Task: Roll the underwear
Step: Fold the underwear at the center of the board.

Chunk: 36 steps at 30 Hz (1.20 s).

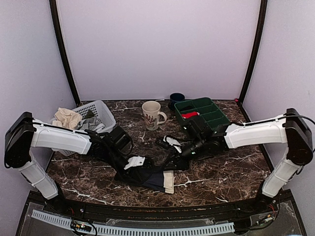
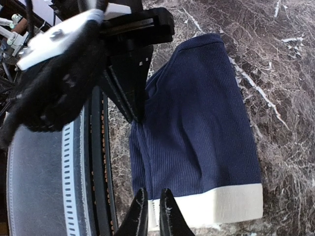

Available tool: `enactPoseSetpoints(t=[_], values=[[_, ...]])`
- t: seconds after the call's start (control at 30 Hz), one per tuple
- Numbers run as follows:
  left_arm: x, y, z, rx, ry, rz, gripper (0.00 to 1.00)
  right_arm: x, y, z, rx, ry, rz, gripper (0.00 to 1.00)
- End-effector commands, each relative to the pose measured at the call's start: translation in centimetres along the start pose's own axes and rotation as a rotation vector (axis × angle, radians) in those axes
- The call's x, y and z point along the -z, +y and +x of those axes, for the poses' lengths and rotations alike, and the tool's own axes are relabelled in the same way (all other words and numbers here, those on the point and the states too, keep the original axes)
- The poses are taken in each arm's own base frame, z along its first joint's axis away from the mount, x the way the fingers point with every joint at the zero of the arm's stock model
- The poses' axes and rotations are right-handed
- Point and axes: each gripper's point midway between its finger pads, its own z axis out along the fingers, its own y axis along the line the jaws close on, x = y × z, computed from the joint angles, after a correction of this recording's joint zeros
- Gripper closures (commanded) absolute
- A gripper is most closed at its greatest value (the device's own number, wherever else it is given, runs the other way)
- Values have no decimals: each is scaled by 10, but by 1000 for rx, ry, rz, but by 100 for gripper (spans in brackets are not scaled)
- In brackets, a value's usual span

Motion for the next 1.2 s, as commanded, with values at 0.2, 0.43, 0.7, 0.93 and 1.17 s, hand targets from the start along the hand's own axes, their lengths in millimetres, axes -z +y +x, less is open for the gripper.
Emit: enactPoseSetpoints(t=[0.2,0.43,0.7,0.93,1.17], values=[[-1,-7,-6,27,-31,40,100,-49,-50,60,-160,165,66,95],[12,3,-24,100,-101,54,100,-49,-51,98,-150,265,75,95],[10,39,-20,203,-105,72,100,-46,-50,103,-134,282,58,94],[-6,71,2,376,-90,119,100,-34,-53,79,-117,231,85,85],[-9,74,13,447,-116,171,100,-4,-56,55,-128,139,150,68]])
